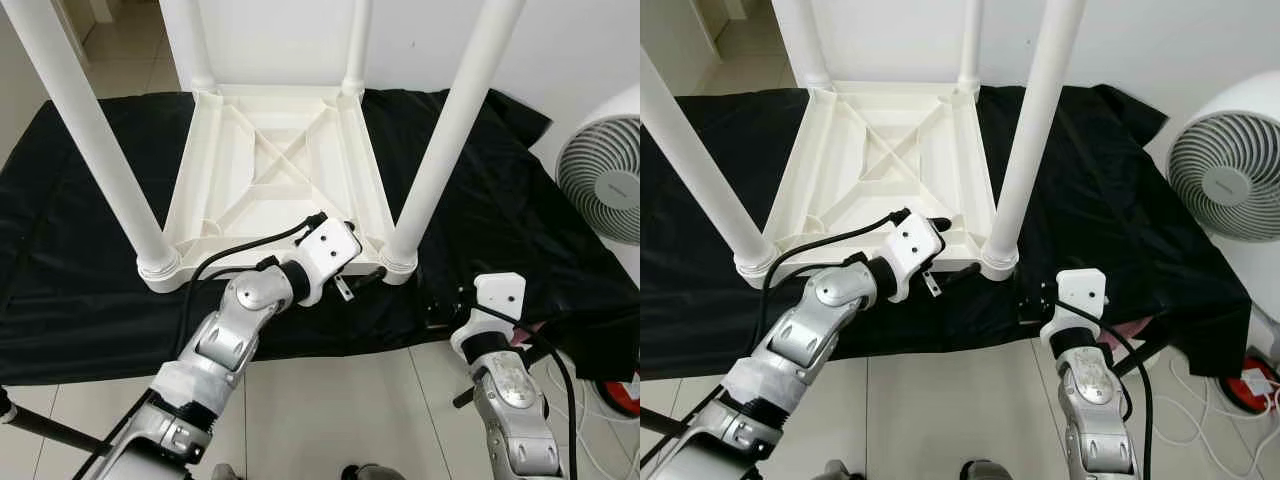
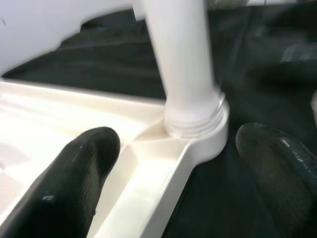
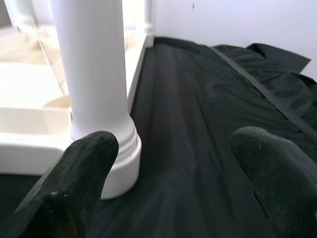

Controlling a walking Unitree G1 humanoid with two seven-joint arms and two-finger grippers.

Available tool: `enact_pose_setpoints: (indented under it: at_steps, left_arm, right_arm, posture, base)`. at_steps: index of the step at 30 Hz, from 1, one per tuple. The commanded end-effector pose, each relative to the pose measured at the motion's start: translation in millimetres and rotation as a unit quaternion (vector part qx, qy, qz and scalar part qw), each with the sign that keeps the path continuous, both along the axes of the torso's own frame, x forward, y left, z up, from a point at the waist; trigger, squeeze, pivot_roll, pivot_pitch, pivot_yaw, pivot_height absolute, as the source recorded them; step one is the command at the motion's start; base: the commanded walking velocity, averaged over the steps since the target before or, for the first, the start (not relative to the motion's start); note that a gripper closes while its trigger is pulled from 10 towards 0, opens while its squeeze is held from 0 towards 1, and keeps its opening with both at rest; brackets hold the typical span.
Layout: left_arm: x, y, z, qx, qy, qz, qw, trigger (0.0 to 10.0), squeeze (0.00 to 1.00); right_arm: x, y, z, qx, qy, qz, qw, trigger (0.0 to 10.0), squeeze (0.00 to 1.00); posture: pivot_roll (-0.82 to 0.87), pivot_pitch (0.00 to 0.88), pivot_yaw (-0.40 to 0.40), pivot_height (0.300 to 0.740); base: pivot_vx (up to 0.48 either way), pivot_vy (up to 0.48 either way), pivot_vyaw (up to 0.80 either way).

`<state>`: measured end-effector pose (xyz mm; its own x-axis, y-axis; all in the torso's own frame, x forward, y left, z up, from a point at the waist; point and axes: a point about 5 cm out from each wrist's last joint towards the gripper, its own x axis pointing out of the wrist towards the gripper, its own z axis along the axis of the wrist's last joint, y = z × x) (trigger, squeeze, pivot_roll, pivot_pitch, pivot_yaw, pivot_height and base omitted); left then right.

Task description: Building children table

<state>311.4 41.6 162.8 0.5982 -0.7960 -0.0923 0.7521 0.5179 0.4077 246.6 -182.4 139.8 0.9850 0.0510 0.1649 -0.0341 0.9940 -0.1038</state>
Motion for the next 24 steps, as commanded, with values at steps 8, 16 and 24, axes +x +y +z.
enact_pose_setpoints:
  at_steps: [8, 16, 24]
  left_arm:
    - [24.3, 25.8, -17, 0.058, 0.027, 0.074, 0.995, 10.0, 0.0]
    - [42.2, 59.7, -37, 0.148, 0.046, 0.118, 0.981, 10.0, 0.0]
    - [41.4, 86.2, -51, 0.188, 0.085, 0.114, 0.972, 10.0, 0.0]
  right_arm:
    - [-5.1, 1.9, 10, 0.024, -0.026, -0.004, 0.999, 10.0, 0.0]
    - [-7.4, 3.3, 11, 0.03, -0.031, -0.015, 0.999, 10.0, 0.0]
    - [-6.6, 2.0, 10, 0.029, -0.029, -0.018, 0.999, 10.0, 0.0]
  posture:
    - [-0.17, 0.083, 0.068, 0.74]
    - [-0.19, 0.086, 0.088, 0.74]
    - [-0.18, 0.088, 0.092, 0.74]
  base:
    - [0.0, 0.0, 0.0]
    - [0.0, 0.0, 0.0]
    - [0.0, 0.0, 0.0]
